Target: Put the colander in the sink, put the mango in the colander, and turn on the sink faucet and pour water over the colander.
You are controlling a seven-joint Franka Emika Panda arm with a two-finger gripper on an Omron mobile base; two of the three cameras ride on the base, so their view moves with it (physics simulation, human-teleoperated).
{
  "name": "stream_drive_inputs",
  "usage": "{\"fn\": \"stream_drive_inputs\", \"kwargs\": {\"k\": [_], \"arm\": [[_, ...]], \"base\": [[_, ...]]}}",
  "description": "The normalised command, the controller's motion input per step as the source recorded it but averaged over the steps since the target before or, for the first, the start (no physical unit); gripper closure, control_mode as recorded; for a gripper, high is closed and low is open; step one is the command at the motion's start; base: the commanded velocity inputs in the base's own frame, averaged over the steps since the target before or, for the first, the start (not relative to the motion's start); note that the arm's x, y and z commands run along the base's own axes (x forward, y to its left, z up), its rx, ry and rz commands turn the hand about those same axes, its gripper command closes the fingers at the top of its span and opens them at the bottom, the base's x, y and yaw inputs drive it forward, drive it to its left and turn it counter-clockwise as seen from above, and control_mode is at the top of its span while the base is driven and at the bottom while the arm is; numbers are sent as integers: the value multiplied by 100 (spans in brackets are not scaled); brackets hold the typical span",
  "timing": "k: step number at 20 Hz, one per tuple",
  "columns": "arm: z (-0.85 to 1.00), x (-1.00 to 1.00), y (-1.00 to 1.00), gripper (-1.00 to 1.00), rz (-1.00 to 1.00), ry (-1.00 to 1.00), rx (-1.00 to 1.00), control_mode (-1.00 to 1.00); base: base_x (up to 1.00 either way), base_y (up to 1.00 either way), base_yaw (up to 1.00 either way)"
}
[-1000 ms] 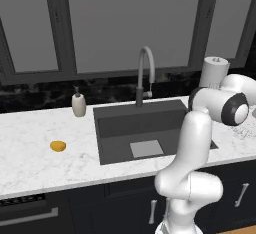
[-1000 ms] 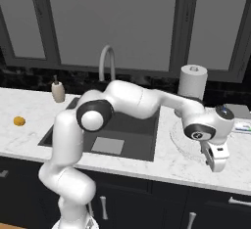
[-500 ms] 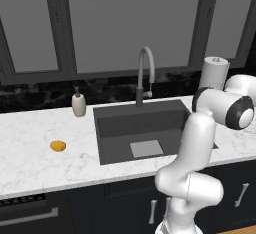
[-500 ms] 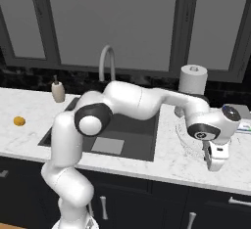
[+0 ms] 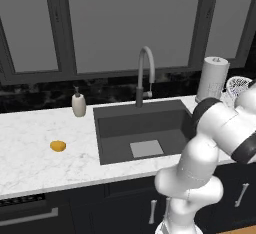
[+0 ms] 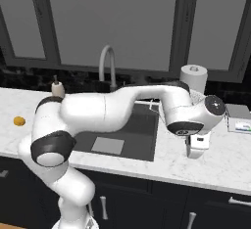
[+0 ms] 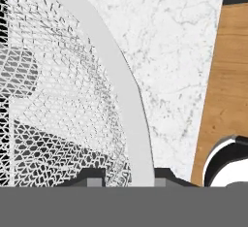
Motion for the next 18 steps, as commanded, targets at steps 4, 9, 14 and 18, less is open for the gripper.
{"fn": "stream_drive_inputs", "kwargs": {"k": [4,9,14,18], "arm": [[45,0,100,100,2,2,-24,-100],[23,0,100,100,7,6,-21,-100],[0,-11,77,100,10,3,-6,-100],[0,-23,25,100,9,2,0,-100]], "base": [[0,0,0],[0,0,0],[0,0,0],[0,0,0]]}}
